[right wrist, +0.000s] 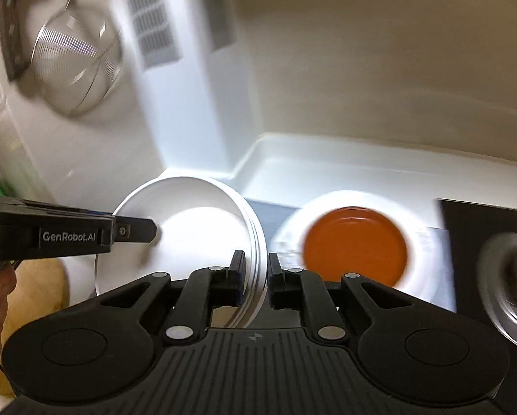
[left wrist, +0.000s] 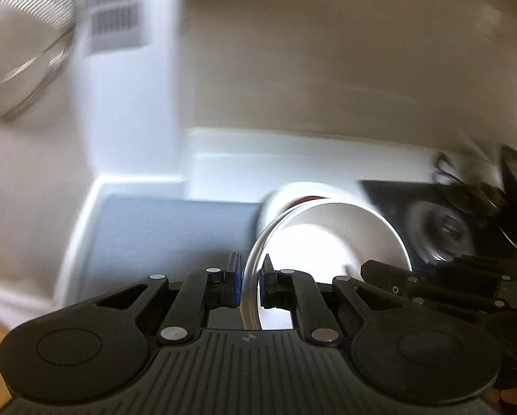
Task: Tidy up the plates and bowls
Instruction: 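Close both grippers on the cream bowl rim and lift it, then carry the cream bowl with both grippers and lower it onto the saucer, then open both grippers and pull them back from the stacked bowl, then move both grippers to the teal swirl bowl on the counter, then close both grippers on the teal bowl rim and lift it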
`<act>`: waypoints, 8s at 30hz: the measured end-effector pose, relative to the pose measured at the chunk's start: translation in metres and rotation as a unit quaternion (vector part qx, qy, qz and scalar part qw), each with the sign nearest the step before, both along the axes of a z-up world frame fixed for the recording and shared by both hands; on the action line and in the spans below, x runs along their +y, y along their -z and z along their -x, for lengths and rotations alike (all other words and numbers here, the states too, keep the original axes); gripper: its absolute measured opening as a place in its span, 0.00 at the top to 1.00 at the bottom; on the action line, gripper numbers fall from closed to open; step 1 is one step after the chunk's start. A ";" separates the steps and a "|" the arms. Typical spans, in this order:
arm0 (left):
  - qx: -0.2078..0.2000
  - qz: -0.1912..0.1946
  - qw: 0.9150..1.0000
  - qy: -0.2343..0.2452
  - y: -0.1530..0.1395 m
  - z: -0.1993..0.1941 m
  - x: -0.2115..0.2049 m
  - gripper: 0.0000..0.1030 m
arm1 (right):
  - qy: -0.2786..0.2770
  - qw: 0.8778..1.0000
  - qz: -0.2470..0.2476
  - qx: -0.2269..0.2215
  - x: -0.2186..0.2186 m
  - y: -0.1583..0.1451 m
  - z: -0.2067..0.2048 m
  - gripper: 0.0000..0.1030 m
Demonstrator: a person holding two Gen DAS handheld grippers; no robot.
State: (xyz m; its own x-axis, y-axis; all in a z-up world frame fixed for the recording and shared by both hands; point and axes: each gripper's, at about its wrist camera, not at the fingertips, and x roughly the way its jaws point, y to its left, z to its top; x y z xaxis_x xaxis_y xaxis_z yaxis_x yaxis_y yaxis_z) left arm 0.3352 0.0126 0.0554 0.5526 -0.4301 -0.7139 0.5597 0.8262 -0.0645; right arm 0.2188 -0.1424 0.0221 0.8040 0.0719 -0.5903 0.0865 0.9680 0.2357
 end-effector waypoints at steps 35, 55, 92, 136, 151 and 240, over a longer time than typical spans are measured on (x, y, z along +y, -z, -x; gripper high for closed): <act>-0.052 -0.020 0.977 0.208 -0.015 0.152 -0.159 0.90 | 0.230 0.972 -0.023 -0.041 -0.126 0.018 0.205 0.86; 0.005 -0.029 0.989 0.143 0.018 0.009 -0.135 0.89 | 0.168 0.985 -0.034 0.011 -0.120 0.027 0.056 0.86; 0.105 -0.092 0.989 0.045 0.119 -0.133 -0.162 0.26 | 0.126 0.987 -0.049 0.084 -0.144 0.108 -0.123 0.78; 0.018 -0.065 0.997 -0.027 0.037 0.110 -0.041 0.00 | 0.136 0.991 -0.008 -0.015 -0.065 0.031 0.145 0.21; 0.033 -0.081 0.988 -0.127 0.047 0.170 0.042 0.00 | 0.052 0.998 0.000 -0.029 -0.026 0.026 0.173 0.20; 0.079 -0.090 0.983 -0.139 0.065 0.021 0.167 0.87 | -0.192 0.967 -0.034 0.163 0.139 0.058 -0.034 0.83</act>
State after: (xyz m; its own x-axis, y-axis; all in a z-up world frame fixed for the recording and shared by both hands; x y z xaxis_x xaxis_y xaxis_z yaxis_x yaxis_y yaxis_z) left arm 0.3139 0.1796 -0.0098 0.5076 -0.1374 -0.8506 0.3060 0.9516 0.0289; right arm 0.2532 -0.0030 -0.0359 0.4818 0.3750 -0.7920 -0.1955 0.9270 0.3200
